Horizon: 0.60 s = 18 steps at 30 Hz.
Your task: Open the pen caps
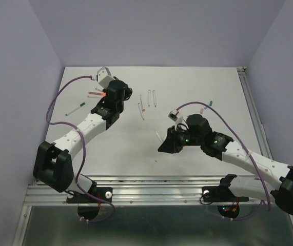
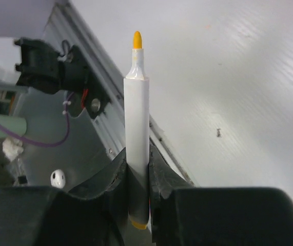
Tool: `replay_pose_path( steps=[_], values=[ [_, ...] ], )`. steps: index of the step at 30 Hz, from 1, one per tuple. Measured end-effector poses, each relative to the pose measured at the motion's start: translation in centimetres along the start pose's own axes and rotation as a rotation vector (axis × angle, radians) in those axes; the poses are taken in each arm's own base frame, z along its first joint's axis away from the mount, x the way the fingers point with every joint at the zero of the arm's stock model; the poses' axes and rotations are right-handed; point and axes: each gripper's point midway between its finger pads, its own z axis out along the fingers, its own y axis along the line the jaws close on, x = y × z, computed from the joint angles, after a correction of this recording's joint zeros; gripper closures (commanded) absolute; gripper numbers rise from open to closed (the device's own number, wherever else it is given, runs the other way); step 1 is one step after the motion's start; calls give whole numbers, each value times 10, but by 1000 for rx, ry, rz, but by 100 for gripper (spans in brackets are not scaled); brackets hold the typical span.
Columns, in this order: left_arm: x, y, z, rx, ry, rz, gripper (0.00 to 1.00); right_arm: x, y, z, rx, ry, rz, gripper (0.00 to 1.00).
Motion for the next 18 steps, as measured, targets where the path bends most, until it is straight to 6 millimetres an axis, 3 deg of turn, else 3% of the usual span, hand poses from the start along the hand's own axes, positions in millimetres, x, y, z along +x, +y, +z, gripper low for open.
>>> replay_pose_path(
  steps=[2,4,6,9,13,18],
  values=[
    [14,-6,3,40,53,11,100,-8,-21,-3,115,-23,43,99],
    [39,-11,10,76,128,28,100,-28,-52,-11,244,-88,96,99],
    [67,-14,17,101,211,48,100,-56,-90,-29,386,-188,162,99],
    [125,-23,26,130,347,102,100,-91,-152,-70,602,-345,266,99],
    [200,-56,24,201,497,175,100,-100,-189,-105,770,-432,326,99],
    [272,-111,19,322,613,209,100,-96,-208,-128,912,-473,346,99]
  ],
)
